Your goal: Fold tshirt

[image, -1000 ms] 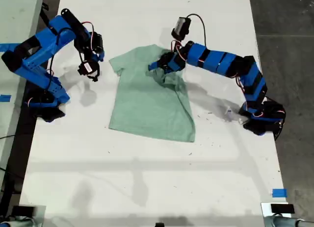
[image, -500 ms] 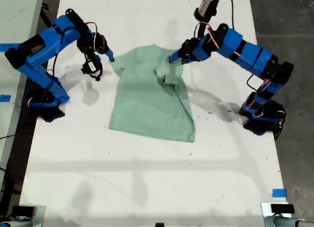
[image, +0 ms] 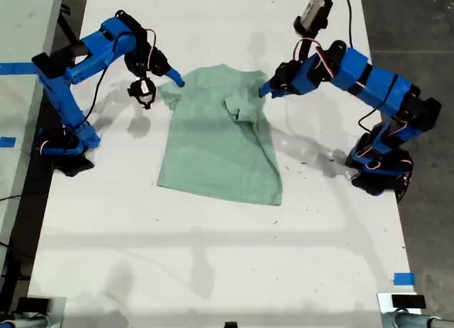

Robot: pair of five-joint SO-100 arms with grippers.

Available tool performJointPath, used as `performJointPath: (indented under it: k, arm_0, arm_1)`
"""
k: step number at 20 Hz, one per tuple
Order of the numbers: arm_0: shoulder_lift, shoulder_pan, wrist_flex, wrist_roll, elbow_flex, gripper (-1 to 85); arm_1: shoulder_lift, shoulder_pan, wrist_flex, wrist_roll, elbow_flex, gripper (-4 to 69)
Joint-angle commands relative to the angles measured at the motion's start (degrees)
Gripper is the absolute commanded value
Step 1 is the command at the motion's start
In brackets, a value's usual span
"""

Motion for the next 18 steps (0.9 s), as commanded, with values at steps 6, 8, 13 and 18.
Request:
performJointPath:
  k: [6, 8, 13, 18]
  arm_0:
    - [-17.4, -4.6, -6.7, 2.7, -8.1, 34.5]
    - [-21.3, -4.6, -6.6, 2.7, -11.0, 31.8]
    - [-21.9, -4.1, -6.9, 2.2, -12.3, 0.1]
    - [-16.3, -2.8, -5.8, 1.1, -12.4, 0.1]
  arm_1:
    - [11.2, -2.1, -3.8, 2.5, 8.3, 11.3]
    - [13.6, -2.5, -4.8, 3.3, 11.9, 11.5]
    - [19.4, -2.9, -6.9, 5.0, 19.3, 12.1]
    - [21.1, -3.0, -7.6, 5.7, 22.3, 10.1]
